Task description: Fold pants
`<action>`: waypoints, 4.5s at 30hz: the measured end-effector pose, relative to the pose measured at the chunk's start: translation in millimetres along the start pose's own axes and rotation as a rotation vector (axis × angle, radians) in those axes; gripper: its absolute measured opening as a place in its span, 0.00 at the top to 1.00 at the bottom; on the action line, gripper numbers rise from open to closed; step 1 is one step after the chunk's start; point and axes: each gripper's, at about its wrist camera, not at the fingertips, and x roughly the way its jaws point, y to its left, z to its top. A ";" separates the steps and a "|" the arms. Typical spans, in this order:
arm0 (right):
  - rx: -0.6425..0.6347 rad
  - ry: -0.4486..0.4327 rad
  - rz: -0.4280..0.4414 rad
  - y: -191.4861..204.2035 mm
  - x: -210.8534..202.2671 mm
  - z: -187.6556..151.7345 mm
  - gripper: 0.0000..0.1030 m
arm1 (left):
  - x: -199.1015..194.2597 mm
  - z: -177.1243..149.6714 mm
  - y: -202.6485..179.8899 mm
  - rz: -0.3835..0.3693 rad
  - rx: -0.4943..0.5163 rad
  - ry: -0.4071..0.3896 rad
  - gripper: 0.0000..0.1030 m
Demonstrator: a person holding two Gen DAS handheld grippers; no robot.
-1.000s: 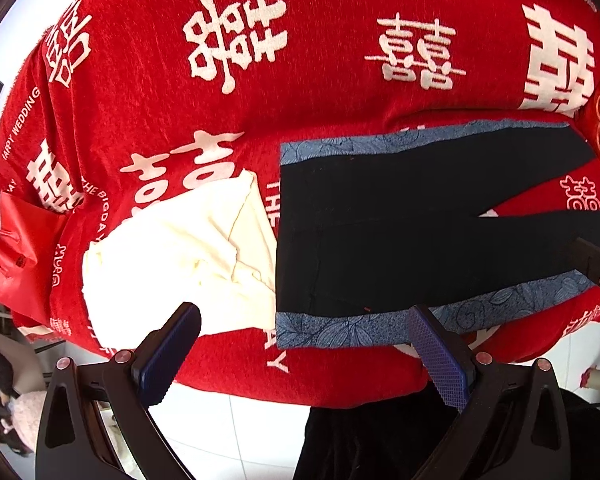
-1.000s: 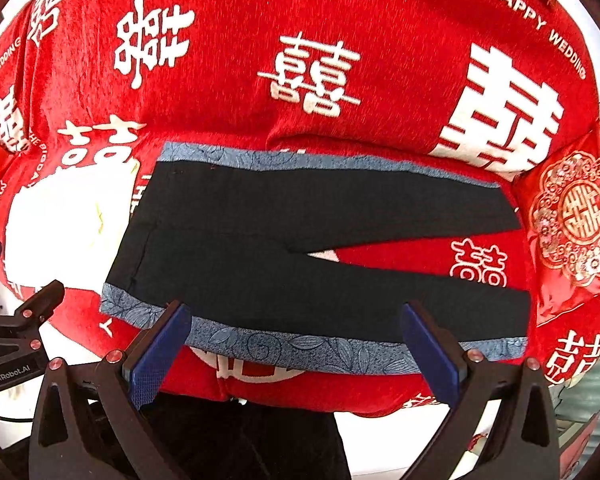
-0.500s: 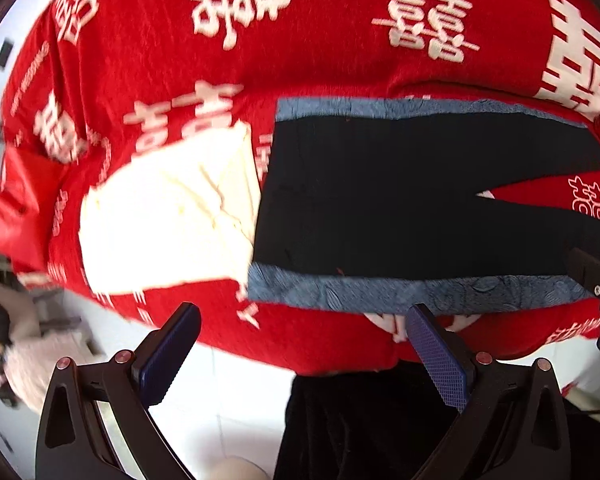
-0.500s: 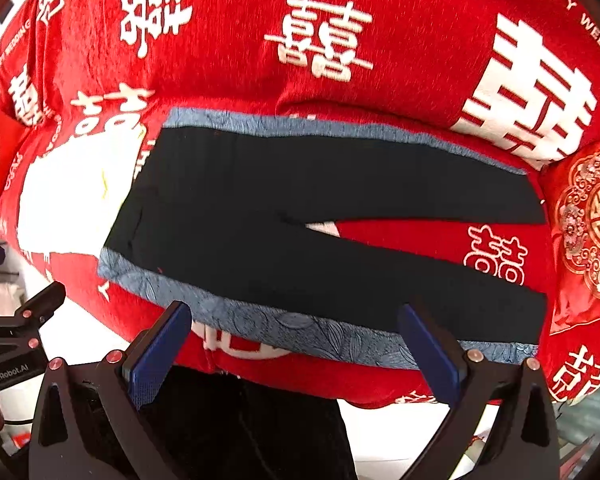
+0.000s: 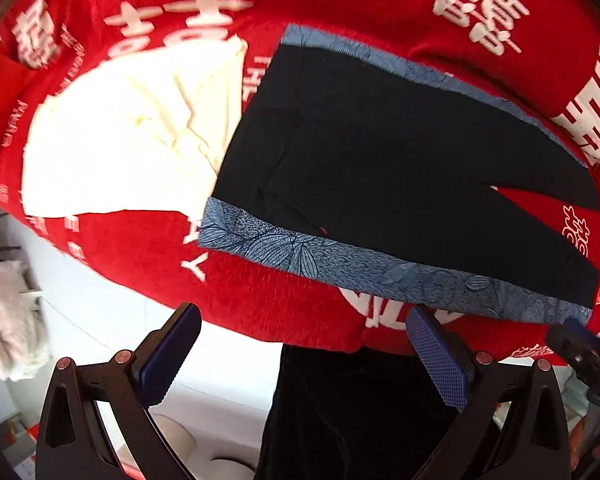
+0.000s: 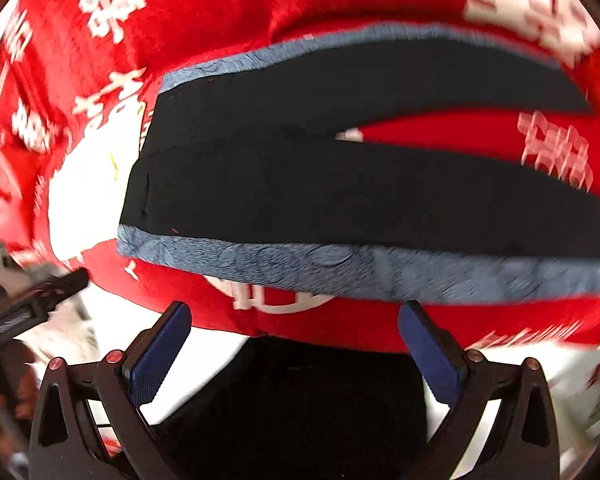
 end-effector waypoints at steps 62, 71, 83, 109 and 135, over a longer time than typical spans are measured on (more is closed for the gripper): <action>0.022 -0.109 0.413 -44.0 34.1 188.4 0.89 | 35.6 157.9 20.9 -0.399 -0.178 -0.319 0.78; -0.007 -0.047 0.297 -42.3 123.4 317.7 0.89 | 101.5 267.8 -22.4 -0.218 -0.141 -0.359 0.77; -0.126 -0.074 0.221 -23.1 95.8 305.8 0.34 | 72.7 269.1 -9.5 -0.050 -0.158 -0.409 0.16; -0.215 -0.085 0.085 -46.3 74.9 219.3 0.31 | 104.7 201.9 -137.3 0.051 0.092 -0.216 0.16; 0.529 -0.237 0.009 -271.3 7.1 -76.5 0.32 | 115.2 10.3 -296.1 -0.221 0.519 -0.050 0.16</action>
